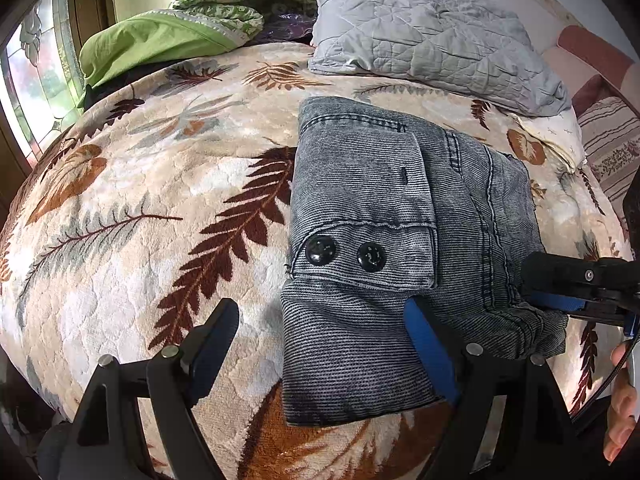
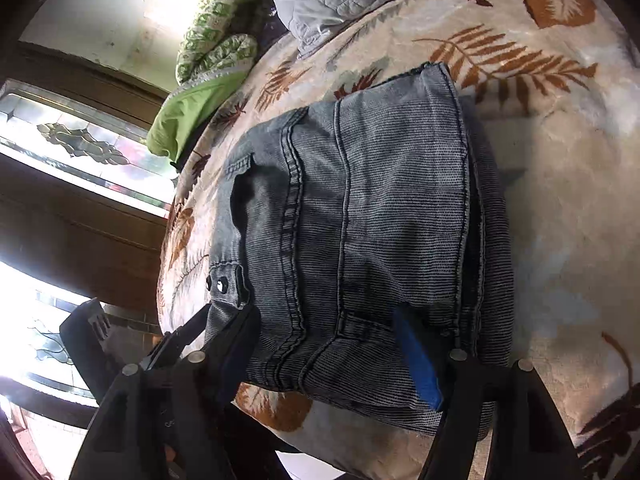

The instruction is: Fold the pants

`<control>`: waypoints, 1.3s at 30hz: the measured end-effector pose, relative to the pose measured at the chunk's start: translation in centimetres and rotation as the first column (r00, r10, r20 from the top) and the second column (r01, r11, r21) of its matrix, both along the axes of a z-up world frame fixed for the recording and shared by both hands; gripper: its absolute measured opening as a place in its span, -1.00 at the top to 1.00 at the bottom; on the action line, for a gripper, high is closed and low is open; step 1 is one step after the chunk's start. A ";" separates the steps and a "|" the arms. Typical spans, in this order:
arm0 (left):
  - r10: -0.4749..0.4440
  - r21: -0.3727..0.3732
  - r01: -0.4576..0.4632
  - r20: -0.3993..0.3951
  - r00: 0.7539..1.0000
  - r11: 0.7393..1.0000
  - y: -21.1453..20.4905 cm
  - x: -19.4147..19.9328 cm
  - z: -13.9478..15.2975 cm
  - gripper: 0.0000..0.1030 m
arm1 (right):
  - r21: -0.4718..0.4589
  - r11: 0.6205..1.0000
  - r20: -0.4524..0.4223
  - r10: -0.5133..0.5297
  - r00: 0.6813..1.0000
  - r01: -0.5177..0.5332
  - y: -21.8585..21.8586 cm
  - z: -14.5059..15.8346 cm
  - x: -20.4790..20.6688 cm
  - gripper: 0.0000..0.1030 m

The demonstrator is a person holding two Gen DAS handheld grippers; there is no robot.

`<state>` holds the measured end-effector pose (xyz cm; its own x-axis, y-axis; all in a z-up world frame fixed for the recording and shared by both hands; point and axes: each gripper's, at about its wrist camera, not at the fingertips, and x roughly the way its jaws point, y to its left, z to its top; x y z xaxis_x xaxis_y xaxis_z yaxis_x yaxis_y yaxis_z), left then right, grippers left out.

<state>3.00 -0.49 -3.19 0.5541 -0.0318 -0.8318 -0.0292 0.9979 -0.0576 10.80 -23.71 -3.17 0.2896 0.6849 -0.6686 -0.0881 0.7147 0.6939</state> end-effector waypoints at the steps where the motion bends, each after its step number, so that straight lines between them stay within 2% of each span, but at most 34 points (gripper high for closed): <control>1: 0.000 0.002 0.000 -0.003 1.000 1.000 0.0 0.1 0.0 -0.65 | -0.006 1.000 -0.006 -0.003 1.000 0.003 0.0 0.3 0.1 -0.40; 6: -0.001 -0.010 0.001 -0.006 1.000 1.000 0.2 0.1 0.0 -0.65 | -0.049 0.999 0.040 0.008 0.999 -0.006 0.0 2.4 -1.1 -0.40; 9: -0.002 -0.008 0.001 -0.008 1.000 1.000 0.1 0.2 -0.1 -0.66 | -0.062 0.998 0.021 0.004 1.000 -0.003 -0.6 0.8 -1.9 -0.43; 11: -0.003 0.000 0.003 0.000 1.000 1.000 0.0 0.0 0.0 -0.67 | 0.004 1.000 0.024 -0.020 1.000 0.020 -1.5 -0.4 -2.3 -0.43; 12: -0.002 -0.003 0.002 -0.002 1.000 1.000 0.1 0.1 0.0 -0.67 | 0.018 0.999 0.023 -0.029 0.999 0.029 -1.7 -0.2 -2.4 -0.43; 18: 0.004 -0.016 -0.004 -0.009 1.000 1.000 0.3 0.2 0.0 -0.70 | -0.037 0.999 0.043 0.000 0.999 0.002 -0.7 0.5 -2.6 -0.43; 22: -0.002 -0.018 0.001 -0.011 1.000 1.000 0.4 0.2 0.1 -0.70 | 0.013 1.000 0.034 -0.017 0.999 0.016 -1.3 -0.1 -2.6 -0.43; 26: 0.010 -0.138 -0.014 -0.031 0.999 0.990 2.3 0.6 1.0 -0.70 | 0.007 1.000 0.021 -0.001 1.000 0.001 -1.2 0.4 -2.5 -0.43; 30: 0.092 -0.237 -0.092 -0.009 0.996 0.967 5.8 1.6 2.1 -0.70 | 0.033 0.999 0.042 -0.031 0.999 0.029 -2.8 1.8 -2.7 -0.43; 34: 0.096 -0.351 -0.120 -0.086 0.992 0.929 7.9 4.2 1.1 -0.69 | 0.006 0.995 0.046 -0.101 0.994 0.101 -5.2 2.2 -1.5 -0.44; 36: 0.057 -0.406 -0.108 -0.136 0.989 0.908 7.6 5.4 0.0 -0.69 | 0.020 0.992 0.015 -0.126 0.992 0.126 -6.0 1.5 0.1 -0.44; 39: 0.029 -0.414 -0.098 -0.169 0.985 0.905 6.5 6.2 -1.0 -0.70 | 0.004 0.991 -0.061 -0.133 0.989 0.134 -6.1 -0.5 2.4 -0.44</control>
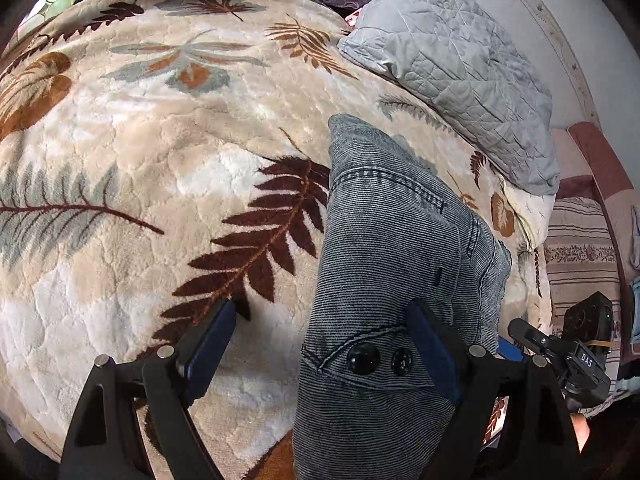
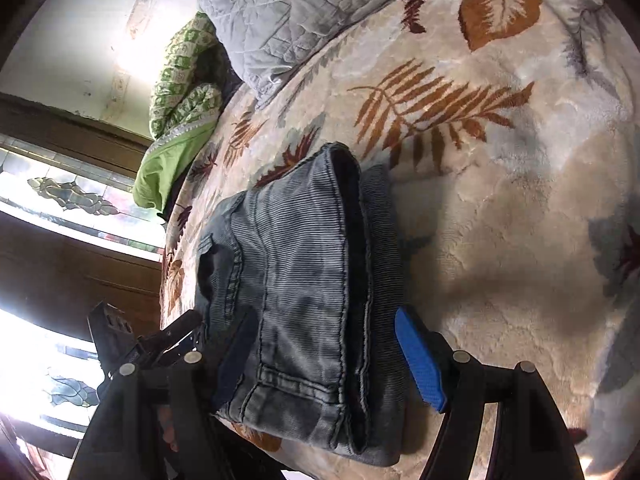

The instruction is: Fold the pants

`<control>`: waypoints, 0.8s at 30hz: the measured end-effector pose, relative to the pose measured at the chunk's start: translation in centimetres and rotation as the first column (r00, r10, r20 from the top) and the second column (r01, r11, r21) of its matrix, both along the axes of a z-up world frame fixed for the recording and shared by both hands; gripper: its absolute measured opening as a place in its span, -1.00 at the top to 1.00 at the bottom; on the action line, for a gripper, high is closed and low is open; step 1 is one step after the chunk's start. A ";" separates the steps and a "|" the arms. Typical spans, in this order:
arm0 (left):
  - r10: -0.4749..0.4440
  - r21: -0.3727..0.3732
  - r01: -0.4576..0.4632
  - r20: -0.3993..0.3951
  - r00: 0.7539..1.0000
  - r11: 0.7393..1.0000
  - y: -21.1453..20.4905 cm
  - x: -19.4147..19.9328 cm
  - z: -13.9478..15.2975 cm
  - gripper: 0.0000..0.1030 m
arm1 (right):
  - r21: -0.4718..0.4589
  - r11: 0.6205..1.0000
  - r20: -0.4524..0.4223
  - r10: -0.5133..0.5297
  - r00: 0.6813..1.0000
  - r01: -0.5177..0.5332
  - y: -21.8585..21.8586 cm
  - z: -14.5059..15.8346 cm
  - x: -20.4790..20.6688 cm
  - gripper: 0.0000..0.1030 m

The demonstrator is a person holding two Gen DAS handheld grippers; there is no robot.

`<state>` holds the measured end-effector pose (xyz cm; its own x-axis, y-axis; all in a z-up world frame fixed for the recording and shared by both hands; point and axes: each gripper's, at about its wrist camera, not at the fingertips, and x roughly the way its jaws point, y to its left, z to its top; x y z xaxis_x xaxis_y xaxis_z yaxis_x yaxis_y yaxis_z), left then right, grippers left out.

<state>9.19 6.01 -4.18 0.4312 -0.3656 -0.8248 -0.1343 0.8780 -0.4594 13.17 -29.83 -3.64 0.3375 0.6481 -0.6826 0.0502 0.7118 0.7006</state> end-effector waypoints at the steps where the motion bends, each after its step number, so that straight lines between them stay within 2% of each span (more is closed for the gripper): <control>1: -0.006 0.014 0.006 0.000 1.000 1.000 -0.3 0.1 -0.1 -0.70 | -0.012 1.000 -0.017 0.011 1.000 -0.011 0.2 -0.6 0.5 -0.44; 4: -0.031 0.051 0.030 0.011 0.999 0.998 -1.2 0.5 0.1 -0.67 | -0.027 0.999 -0.022 0.016 1.000 -0.017 0.9 -1.2 0.9 -0.44; 6: -0.069 0.066 0.067 0.020 0.997 0.996 -1.8 0.8 0.1 -0.29 | -0.046 0.999 -0.014 0.028 1.000 -0.028 1.3 -1.1 1.0 -0.46; 7: -0.091 0.064 0.089 0.025 0.996 0.994 -2.2 0.9 0.2 0.03 | -0.063 0.997 -0.010 0.043 0.999 -0.043 1.7 -0.9 1.1 -0.37; 8: -0.099 0.090 0.096 0.033 0.994 0.991 -2.6 0.9 0.5 0.08 | -0.095 0.993 -0.007 0.068 0.998 -0.068 2.2 -0.7 1.0 -0.12; 11: -0.138 0.197 0.121 0.075 0.988 0.973 -3.9 0.5 1.2 0.29 | -0.189 0.978 0.009 0.085 0.996 -0.082 2.9 0.0 0.5 0.37; 14: -0.173 0.250 0.144 0.098 0.980 0.958 -4.5 0.3 1.9 0.41 | -0.257 0.964 0.045 0.087 0.995 -0.073 3.3 1.3 -0.6 0.51; 17: -0.201 0.288 0.163 0.107 0.974 0.944 -4.6 0.6 2.3 0.42 | -0.302 0.949 0.059 0.112 0.992 -0.090 4.1 2.2 -1.9 0.51; 19: -0.219 0.308 0.187 0.075 0.973 0.933 -4.8 0.9 1.5 0.28 | -0.335 0.938 0.059 0.110 0.992 -0.084 4.3 1.7 -2.3 0.51; 20: -0.205 0.315 0.173 0.074 0.976 0.933 -4.7 0.9 1.3 0.19 | -0.335 0.939 0.031 0.096 0.995 -0.080 4.0 0.6 -1.9 0.25; 21: -0.198 0.317 0.162 0.084 0.977 0.935 -4.5 0.4 1.4 0.14 | -0.298 0.952 -0.003 0.076 0.997 -0.073 3.3 -0.4 -1.5 0.12; 22: -0.189 0.314 0.151 0.095 0.977 0.937 -4.3 0.1 1.7 -0.03 | -0.246 0.968 -0.007 0.050 0.999 -0.050 2.6 -0.5 -1.4 0.08; 23: -0.172 0.305 0.134 0.101 0.980 0.943 -4.0 -0.5 2.1 -0.21 | -0.221 0.975 -0.006 0.037 0.999 -0.038 2.1 -0.2 -1.5 -0.13; 24: -0.154 0.290 0.118 0.105 0.982 0.950 -3.6 -1.0 2.5 -0.24 | -0.227 0.974 0.007 0.026 1.000 -0.023 1.8 0.4 -1.6 -0.24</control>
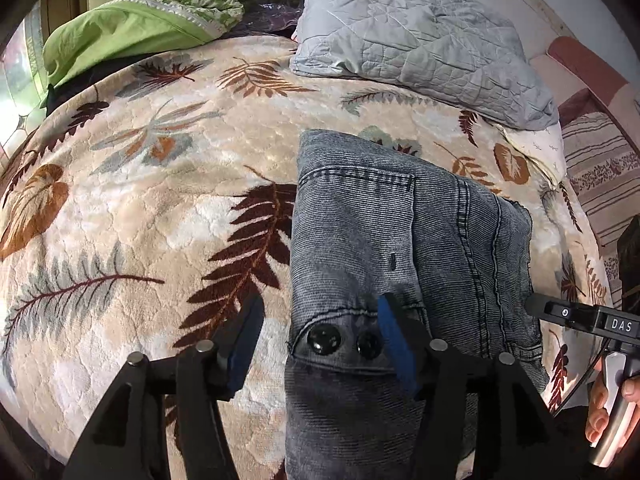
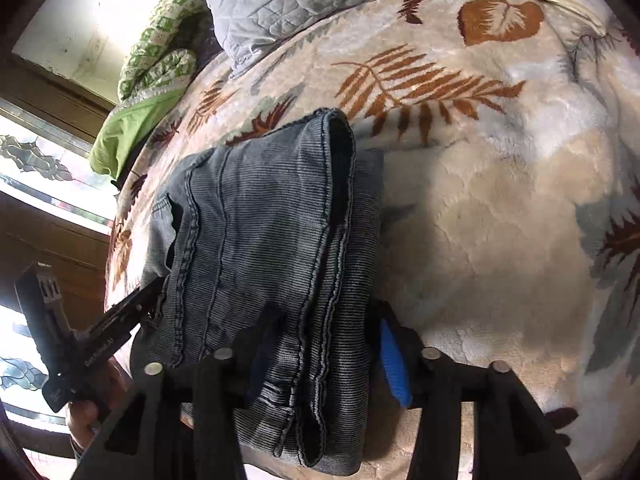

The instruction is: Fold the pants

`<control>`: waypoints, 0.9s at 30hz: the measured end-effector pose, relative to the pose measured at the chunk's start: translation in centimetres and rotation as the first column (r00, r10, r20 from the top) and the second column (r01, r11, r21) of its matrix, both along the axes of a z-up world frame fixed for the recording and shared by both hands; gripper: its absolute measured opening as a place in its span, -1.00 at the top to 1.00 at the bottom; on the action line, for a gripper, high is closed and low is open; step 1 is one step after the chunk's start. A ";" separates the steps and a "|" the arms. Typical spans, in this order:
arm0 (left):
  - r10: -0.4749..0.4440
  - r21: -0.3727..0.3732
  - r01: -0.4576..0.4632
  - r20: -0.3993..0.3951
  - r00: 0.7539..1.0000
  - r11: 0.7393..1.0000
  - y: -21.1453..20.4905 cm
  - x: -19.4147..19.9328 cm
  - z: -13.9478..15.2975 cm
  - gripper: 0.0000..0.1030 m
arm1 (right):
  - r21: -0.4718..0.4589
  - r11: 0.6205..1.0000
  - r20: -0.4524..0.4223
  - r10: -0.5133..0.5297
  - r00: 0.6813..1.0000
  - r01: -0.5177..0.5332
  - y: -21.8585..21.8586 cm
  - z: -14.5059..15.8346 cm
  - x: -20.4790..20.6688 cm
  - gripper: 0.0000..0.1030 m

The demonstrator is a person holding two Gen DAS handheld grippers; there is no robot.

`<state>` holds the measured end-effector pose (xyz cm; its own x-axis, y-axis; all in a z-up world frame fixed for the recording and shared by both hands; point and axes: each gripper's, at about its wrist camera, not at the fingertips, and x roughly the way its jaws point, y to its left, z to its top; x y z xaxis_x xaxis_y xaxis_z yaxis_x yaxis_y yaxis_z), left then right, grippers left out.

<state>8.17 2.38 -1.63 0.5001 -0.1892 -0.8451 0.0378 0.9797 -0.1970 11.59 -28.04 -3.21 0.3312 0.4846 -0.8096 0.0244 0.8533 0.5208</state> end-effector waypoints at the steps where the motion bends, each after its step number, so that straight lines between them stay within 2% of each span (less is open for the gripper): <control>1: 0.009 -0.024 -0.009 0.011 1.000 1.000 0.3 -0.6 0.5 -0.24 | -0.014 1.000 0.035 -0.019 0.999 0.020 -0.3 1.0 -0.2 -0.26; 3: 0.029 -0.037 -0.027 0.031 0.999 0.999 0.5 -1.8 0.9 -0.26 | 0.002 0.999 0.104 -0.036 0.994 0.036 -0.7 3.1 -0.6 -0.26; 6: 0.012 -0.012 -0.012 0.003 1.000 1.000 -0.4 -2.8 -0.2 -0.27 | 0.073 0.997 0.178 -0.010 0.984 -0.003 0.1 5.4 -0.4 -0.27; 9: 0.037 0.036 -0.037 0.010 0.999 0.999 -1.0 -3.3 -1.3 -0.28 | 0.152 0.987 0.224 0.025 0.974 -0.060 1.7 5.7 1.1 -0.33; 10: 0.044 0.045 -0.044 0.011 0.999 0.998 -1.1 -3.4 -1.4 -0.29 | 0.178 0.981 0.222 0.038 0.974 -0.079 2.0 5.1 2.0 -0.39; 11: 0.045 0.058 -0.046 0.013 0.999 0.997 -1.2 -3.4 -1.4 -0.30 | 0.164 0.983 0.210 0.052 0.976 -0.088 2.3 4.1 3.1 -0.41; 13: 0.031 0.087 -0.032 0.017 0.999 0.996 -1.6 -3.6 -1.3 -0.34 | 0.032 0.999 0.088 0.022 0.996 -0.025 2.5 0.8 5.2 -0.40; 14: 0.028 0.106 -0.030 0.025 0.999 0.994 -1.7 -3.7 -1.2 -0.34 | 0.069 0.997 0.044 0.025 0.999 -0.028 2.5 -0.5 5.8 -0.40; 16: 0.027 0.117 -0.030 0.032 0.999 0.993 -1.7 -3.8 -1.1 -0.34 | 0.084 0.996 0.076 -0.005 0.997 -0.002 2.5 0.6 5.5 -0.40; 21: 0.039 0.106 -0.041 0.027 0.999 0.994 -1.5 -3.6 -1.3 -0.34 | 0.070 0.997 0.155 0.026 0.988 -0.037 3.5 3.8 3.2 -0.41; 27: 0.039 0.102 -0.042 0.025 0.999 0.994 -1.5 -3.6 -1.3 -0.34 | 0.059 0.996 0.120 0.062 0.991 -0.070 3.8 3.5 -1.4 -0.41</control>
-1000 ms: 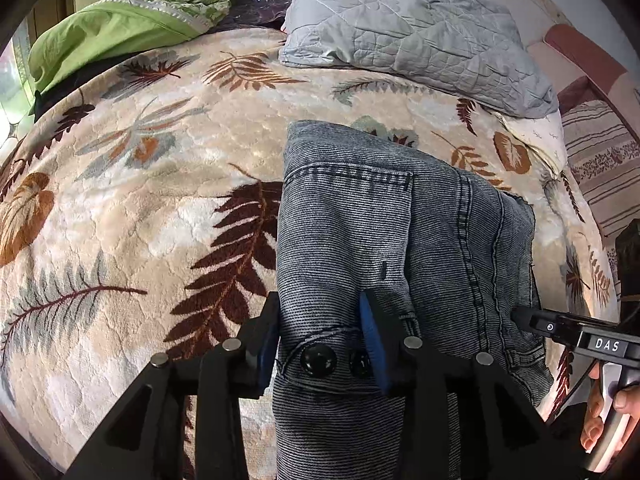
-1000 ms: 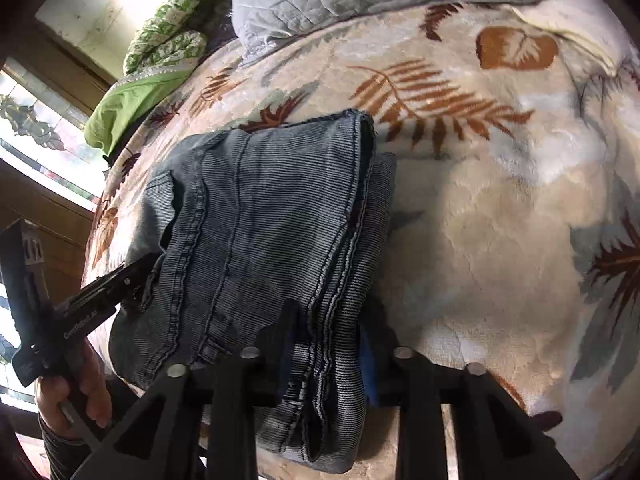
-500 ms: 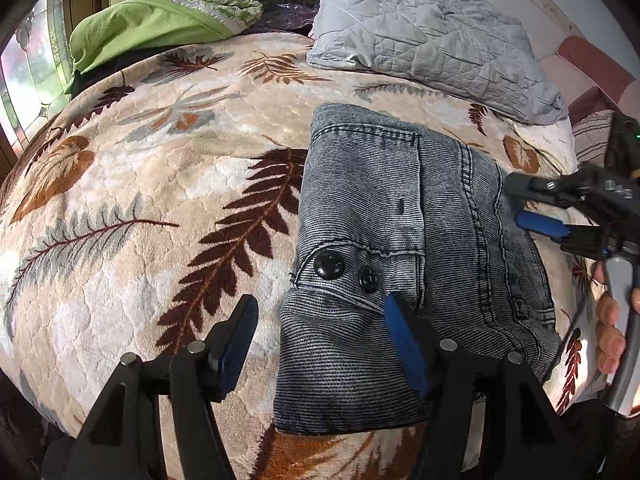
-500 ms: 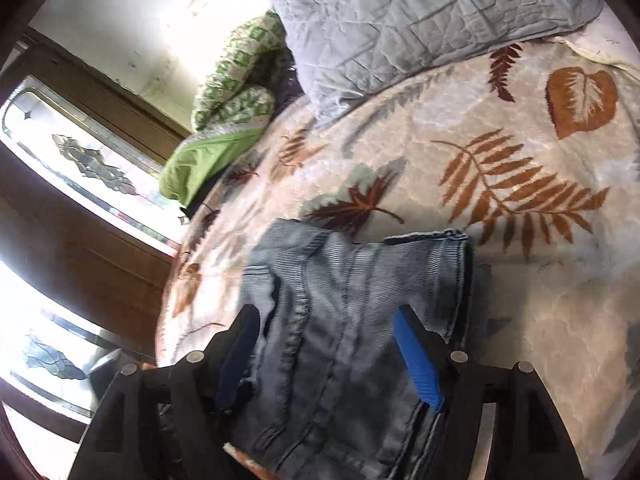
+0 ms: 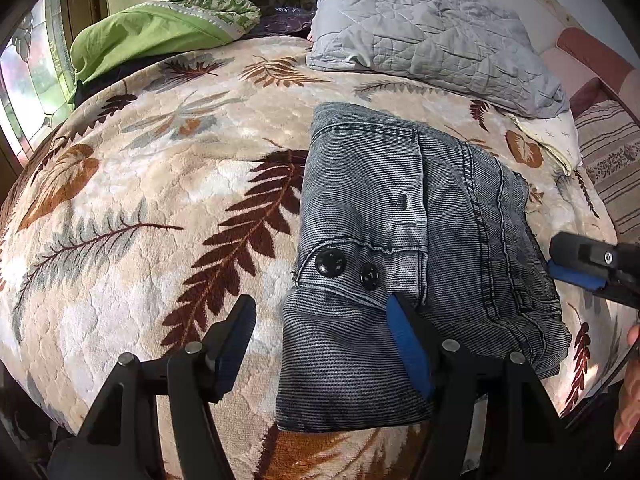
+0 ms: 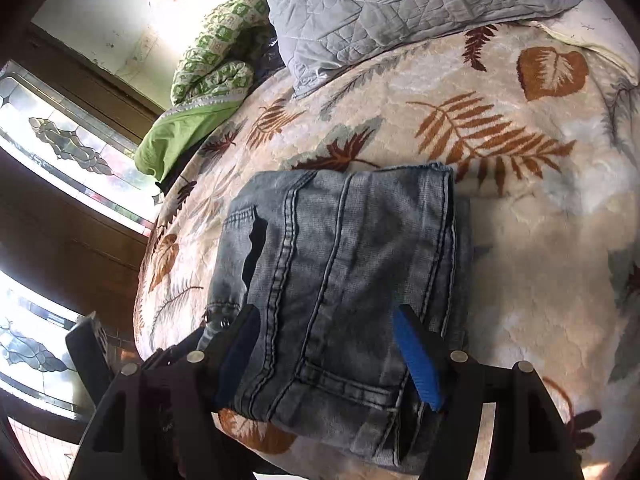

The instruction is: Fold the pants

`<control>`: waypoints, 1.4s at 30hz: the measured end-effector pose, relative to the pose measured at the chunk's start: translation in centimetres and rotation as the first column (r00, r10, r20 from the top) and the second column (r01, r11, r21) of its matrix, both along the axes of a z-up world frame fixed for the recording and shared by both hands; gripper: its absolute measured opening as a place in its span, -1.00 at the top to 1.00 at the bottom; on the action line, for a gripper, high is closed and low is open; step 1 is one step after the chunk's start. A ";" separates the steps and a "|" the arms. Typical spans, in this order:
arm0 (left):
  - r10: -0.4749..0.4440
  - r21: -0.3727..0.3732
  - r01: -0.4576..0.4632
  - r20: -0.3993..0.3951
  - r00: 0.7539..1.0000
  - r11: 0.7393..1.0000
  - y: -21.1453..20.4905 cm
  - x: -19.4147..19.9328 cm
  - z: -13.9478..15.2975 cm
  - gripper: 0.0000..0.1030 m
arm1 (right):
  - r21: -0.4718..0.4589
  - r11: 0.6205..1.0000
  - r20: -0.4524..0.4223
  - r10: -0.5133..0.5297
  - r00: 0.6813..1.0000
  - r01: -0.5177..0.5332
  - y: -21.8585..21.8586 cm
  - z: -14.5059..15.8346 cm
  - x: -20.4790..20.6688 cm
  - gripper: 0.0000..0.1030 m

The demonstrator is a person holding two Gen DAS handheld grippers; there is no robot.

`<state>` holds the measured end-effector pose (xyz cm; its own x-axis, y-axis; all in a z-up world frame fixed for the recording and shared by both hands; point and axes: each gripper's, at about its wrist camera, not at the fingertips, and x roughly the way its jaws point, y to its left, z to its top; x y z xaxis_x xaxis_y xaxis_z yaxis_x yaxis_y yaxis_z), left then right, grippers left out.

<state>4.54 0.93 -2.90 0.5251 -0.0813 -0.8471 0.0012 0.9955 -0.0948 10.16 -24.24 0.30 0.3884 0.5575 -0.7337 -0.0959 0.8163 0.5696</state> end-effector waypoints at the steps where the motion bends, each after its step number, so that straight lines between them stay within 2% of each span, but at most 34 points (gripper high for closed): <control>1: 0.000 0.003 0.000 0.001 1.000 1.000 0.0 0.0 0.0 -0.34 | -0.012 1.000 0.005 0.005 1.000 -0.005 0.1 -0.3 -0.7 -0.41; 2: 0.001 0.005 -0.001 0.002 1.000 1.000 -0.1 0.0 0.0 -0.34 | -0.050 0.999 0.010 0.014 1.000 -0.013 0.5 -0.7 -1.3 -0.43; 4: 0.001 0.007 -0.001 0.001 1.000 1.000 -0.2 0.0 0.0 -0.34 | -0.190 0.980 0.000 0.057 0.998 -0.056 1.5 -2.5 -1.9 -0.44; 6: 0.001 0.009 -0.001 0.003 1.000 1.000 -0.1 -0.1 0.0 -0.34 | -0.249 0.966 0.054 0.078 0.996 -0.062 2.2 -2.4 -2.6 -0.44; 8: 0.004 0.005 -0.004 -0.002 1.000 1.000 -0.1 0.0 0.1 -0.35 | -0.269 0.962 0.068 0.071 0.995 -0.050 2.4 -1.5 -2.8 -0.44; 11: 0.005 0.005 -0.005 -0.001 1.000 1.000 -0.1 0.0 0.1 -0.37 | -0.237 0.970 0.100 0.073 0.992 -0.048 2.0 -0.5 -3.7 -0.44; 14: 0.015 0.003 -0.015 -0.007 1.000 1.000 0.1 0.1 0.0 -0.44 | -0.276 0.958 0.082 0.106 0.991 -0.079 2.4 -1.9 -4.4 -0.49; 16: 0.015 0.003 -0.015 -0.003 1.000 1.000 0.1 0.0 0.1 -0.44 | -0.257 0.963 0.086 0.102 0.991 -0.077 2.1 -2.2 -4.5 -0.50; 22: 0.010 0.001 -0.010 -0.011 1.000 1.000 0.3 0.1 0.4 -0.44 | -0.142 0.990 0.105 0.036 0.994 -0.021 0.0 0.0 -3.7 -0.50; 29: 0.006 0.014 -0.006 0.007 1.000 1.000 0.3 0.8 1.4 -0.44 | -0.024 0.997 -0.021 -0.072 0.997 0.072 -4.3 -1.7 -0.7 -0.51; 32: 0.009 -0.008 -0.009 0.018 1.000 1.000 0.8 1.8 2.2 -0.44 | 0.055 0.996 -0.072 -0.071 0.995 0.075 -5.1 -2.8 0.5 -0.51; 34: 0.011 -0.050 -0.010 0.019 1.000 0.999 1.3 2.8 2.5 -0.44 | 0.078 0.995 -0.094 -0.060 0.994 0.067 -5.1 -3.2 1.2 -0.51; 39: -0.016 -0.239 0.006 -0.039 0.999 0.971 2.4 5.6 1.4 -0.44 | 0.105 0.992 -0.150 -0.056 0.987 0.073 -4.7 -4.5 2.7 -0.52; 42: -0.055 -0.283 0.035 -0.062 0.997 0.958 2.2 6.4 0.5 -0.44 | 0.112 0.991 -0.155 -0.054 0.986 0.072 -4.5 -4.6 2.8 -0.52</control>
<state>10.92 3.15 -2.42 0.4572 -0.3441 -0.8201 0.0291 0.9274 -0.3728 13.00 -28.69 -4.31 0.3147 0.6213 -0.7176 0.0478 0.7447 0.6657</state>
